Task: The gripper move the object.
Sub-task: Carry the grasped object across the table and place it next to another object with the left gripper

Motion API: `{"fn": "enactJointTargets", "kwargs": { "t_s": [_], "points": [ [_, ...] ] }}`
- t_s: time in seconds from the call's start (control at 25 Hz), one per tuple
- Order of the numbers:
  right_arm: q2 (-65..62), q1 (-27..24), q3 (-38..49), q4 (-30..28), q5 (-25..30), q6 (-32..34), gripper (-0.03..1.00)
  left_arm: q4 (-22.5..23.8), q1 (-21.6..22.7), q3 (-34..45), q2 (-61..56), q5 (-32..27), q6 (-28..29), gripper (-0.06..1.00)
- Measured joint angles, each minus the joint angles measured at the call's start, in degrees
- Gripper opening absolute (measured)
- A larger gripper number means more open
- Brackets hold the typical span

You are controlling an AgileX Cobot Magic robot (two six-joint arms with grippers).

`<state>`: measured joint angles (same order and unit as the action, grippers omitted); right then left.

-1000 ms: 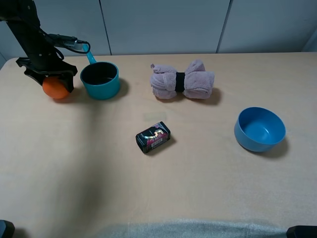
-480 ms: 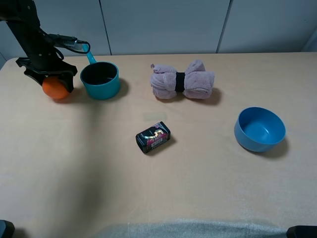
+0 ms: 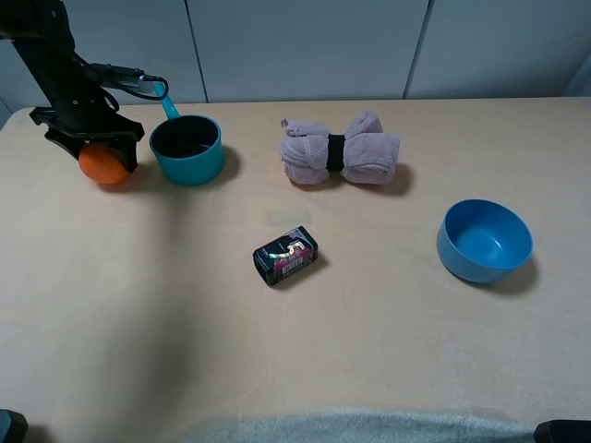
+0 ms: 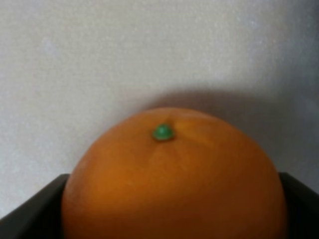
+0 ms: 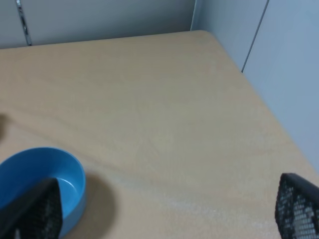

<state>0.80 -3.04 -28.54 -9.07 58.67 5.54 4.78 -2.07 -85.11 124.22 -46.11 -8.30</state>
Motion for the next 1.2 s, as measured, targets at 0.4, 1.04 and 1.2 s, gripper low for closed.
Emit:
{"fn": "enactJointTargets", "kwargs": {
  "t_s": [0.4,1.04,1.2],
  "points": [
    [0.0,0.0,0.0,0.0,0.0,0.0,0.65,-2.2,0.0,0.0,0.0,0.0,-0.4,0.84],
    [0.0,0.0,0.0,0.0,0.0,0.0,0.65,-2.8,0.0,0.0,0.0,0.0,-0.9,0.97],
    [0.0,0.0,0.0,0.0,0.0,0.0,0.65,-2.8,0.0,0.0,0.0,0.0,-0.9,0.99]
  ]
}}
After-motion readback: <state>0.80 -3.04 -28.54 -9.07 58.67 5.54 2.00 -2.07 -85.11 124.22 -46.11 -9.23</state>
